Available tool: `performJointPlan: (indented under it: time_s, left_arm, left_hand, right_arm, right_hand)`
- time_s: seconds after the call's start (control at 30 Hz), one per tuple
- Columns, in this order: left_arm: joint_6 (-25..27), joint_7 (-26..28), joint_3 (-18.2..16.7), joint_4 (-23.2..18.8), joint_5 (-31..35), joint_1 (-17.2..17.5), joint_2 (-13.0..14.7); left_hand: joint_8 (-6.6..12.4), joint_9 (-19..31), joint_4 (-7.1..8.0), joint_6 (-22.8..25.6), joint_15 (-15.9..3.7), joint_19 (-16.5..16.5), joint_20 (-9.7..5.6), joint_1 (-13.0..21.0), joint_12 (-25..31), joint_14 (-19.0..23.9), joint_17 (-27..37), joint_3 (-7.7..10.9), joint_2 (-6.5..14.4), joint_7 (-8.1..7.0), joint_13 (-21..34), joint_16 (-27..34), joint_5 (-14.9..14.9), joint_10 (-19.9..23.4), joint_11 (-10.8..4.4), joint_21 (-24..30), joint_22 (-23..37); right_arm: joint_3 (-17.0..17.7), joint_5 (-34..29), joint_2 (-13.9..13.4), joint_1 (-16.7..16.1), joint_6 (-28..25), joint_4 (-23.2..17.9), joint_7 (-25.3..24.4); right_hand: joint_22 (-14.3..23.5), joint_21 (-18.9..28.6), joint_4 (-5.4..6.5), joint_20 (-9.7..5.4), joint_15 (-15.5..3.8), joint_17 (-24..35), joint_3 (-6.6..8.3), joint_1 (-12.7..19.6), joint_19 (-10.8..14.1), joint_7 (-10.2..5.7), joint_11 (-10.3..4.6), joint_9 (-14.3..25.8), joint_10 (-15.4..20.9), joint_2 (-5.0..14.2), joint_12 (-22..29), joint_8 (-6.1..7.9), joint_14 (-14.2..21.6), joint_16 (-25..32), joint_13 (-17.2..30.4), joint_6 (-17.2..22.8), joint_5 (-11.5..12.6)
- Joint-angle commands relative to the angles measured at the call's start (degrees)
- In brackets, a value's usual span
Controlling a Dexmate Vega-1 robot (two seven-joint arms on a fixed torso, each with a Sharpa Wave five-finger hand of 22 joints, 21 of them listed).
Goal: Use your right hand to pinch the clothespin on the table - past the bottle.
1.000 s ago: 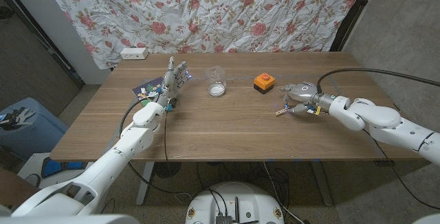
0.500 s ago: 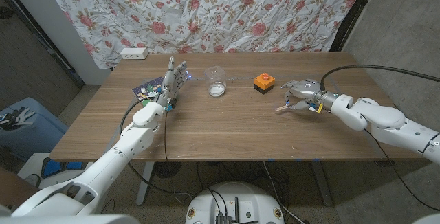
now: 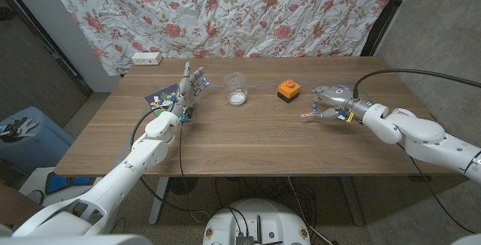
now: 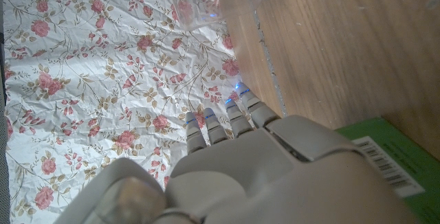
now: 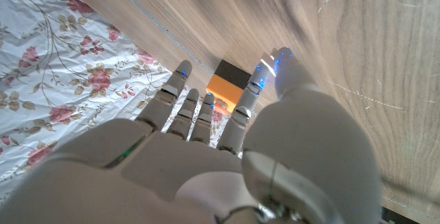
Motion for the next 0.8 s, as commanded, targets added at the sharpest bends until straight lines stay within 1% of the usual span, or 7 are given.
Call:
performJointPlan:
  time_s: [0.03,0.3,0.6,0.8]
  left_arm:
    - [-0.02,0.03,0.07,0.14,0.03,-0.09,-0.14]
    - [-0.05,0.01,0.08,0.2,0.04,-0.12,-0.17]
    - [-0.05,-0.02,0.06,0.2,0.01,-0.1,-0.14]
    - [-0.04,-0.01,0.05,0.18,0.01,-0.09,-0.13]
  left_hand:
    - [0.36,0.28,0.32,0.03,-0.4,0.36,-0.04,0.2,0.34,0.49,0.21,0.0,0.47,-0.5,0.12,0.29,0.22,0.15,-0.38,0.41,0.14]
    - [0.36,0.28,0.32,0.03,-0.35,0.39,-0.09,0.2,0.33,0.47,0.21,0.0,0.47,-0.5,0.12,0.28,0.22,0.12,-0.37,0.42,0.14]
    - [0.36,0.27,0.32,0.02,-0.37,0.34,-0.09,0.2,0.35,0.49,0.21,0.0,0.46,-0.5,0.12,0.29,0.22,0.18,-0.43,0.4,0.14]
    - [0.36,0.27,0.32,0.03,-0.4,0.4,-0.07,0.2,0.36,0.51,0.21,0.0,0.46,-0.5,0.12,0.29,0.23,0.2,-0.34,0.42,0.14]
  right_arm:
    - [1.7,4.97,1.26,-2.37,-2.91,-1.32,-1.32]
    - [2.06,7.5,2.26,-3.26,-3.58,-1.05,-3.25]
    - [2.39,11.95,4.32,-3.87,-3.07,0.42,-5.83]
    - [2.77,14.86,5.11,-4.48,-1.97,1.42,-7.68]
  right_hand:
    - [0.34,-0.06,0.04,0.17,0.3,0.26,-0.33,0.09,0.01,-0.03,0.05,0.25,0.53,0.1,0.07,0.49,0.24,0.52,-0.06,0.59,0.01]
    - [0.35,-0.06,0.01,0.17,0.23,0.31,-0.43,0.12,0.08,-0.04,0.11,0.34,0.64,0.16,0.05,0.62,0.29,0.55,-0.07,0.65,0.0]
    - [0.35,-0.04,-0.02,0.17,0.28,0.37,-0.57,0.16,0.24,-0.04,0.03,0.46,0.94,0.24,0.09,0.86,0.66,0.71,-0.07,0.92,-0.01]
    - [0.35,-0.05,-0.03,0.23,0.22,0.41,-0.64,0.17,0.29,-0.04,-0.05,0.52,1.1,0.29,0.11,0.94,0.69,0.73,-0.07,0.93,-0.02]
